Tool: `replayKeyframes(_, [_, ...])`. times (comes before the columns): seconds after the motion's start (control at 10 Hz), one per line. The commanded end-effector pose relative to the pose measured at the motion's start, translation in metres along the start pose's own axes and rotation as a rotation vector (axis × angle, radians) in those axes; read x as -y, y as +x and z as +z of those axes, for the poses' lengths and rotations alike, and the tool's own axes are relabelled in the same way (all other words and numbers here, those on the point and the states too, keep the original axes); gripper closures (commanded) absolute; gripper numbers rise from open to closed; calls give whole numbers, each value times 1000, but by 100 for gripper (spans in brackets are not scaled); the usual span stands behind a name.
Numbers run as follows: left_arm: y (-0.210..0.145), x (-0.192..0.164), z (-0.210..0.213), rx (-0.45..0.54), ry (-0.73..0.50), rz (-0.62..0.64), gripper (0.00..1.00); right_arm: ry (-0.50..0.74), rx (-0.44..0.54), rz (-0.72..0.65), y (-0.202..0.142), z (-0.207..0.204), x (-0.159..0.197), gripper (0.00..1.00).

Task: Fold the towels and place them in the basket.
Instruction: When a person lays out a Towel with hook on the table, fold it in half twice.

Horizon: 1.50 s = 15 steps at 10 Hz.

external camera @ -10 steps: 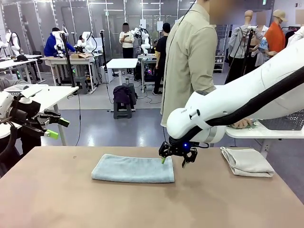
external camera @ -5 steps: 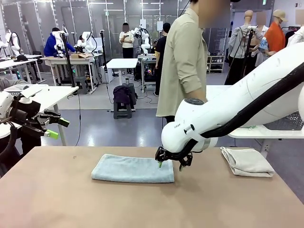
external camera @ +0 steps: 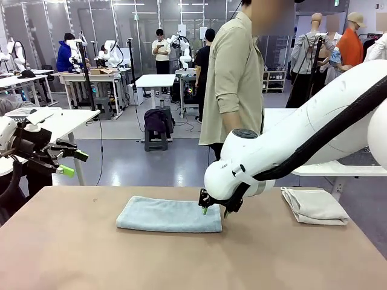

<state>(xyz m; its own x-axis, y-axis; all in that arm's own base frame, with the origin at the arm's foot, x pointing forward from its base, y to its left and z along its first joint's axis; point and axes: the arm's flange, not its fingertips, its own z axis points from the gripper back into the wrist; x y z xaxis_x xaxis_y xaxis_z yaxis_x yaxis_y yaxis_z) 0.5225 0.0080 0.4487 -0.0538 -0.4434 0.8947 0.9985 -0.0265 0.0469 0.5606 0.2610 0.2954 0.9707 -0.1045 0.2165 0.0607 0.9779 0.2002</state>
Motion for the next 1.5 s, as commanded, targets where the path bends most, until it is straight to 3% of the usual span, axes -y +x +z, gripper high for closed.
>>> replayKeyframes(0.0, [1,5,0,-4,4,-10,0,-47,44,-46,4,-7,-15,40])
replayKeyframes(0.1, [1,5,0,-4,4,-10,0,-55,45,-47,5,-9,-15,57])
replayKeyframes(0.2, [1,5,0,-4,4,-10,0,-64,47,-49,5,-10,-16,60])
replayKeyframes(0.3, [1,5,0,-4,4,-10,0,-71,48,-51,5,-10,-16,77])
replayKeyframes(0.4, [1,5,0,-4,4,-10,0,-77,49,-52,5,-11,-16,80])
replayKeyframes(0.5, [1,5,0,-4,4,-10,0,-87,51,-53,5,-11,-16,97])
replayKeyframes(1.0, [1,5,0,-4,4,-10,0,-88,36,-4,4,-3,-3,100])
replayKeyframes(1.4, [1,5,0,-4,4,-10,0,-114,48,50,1,37,28,100])
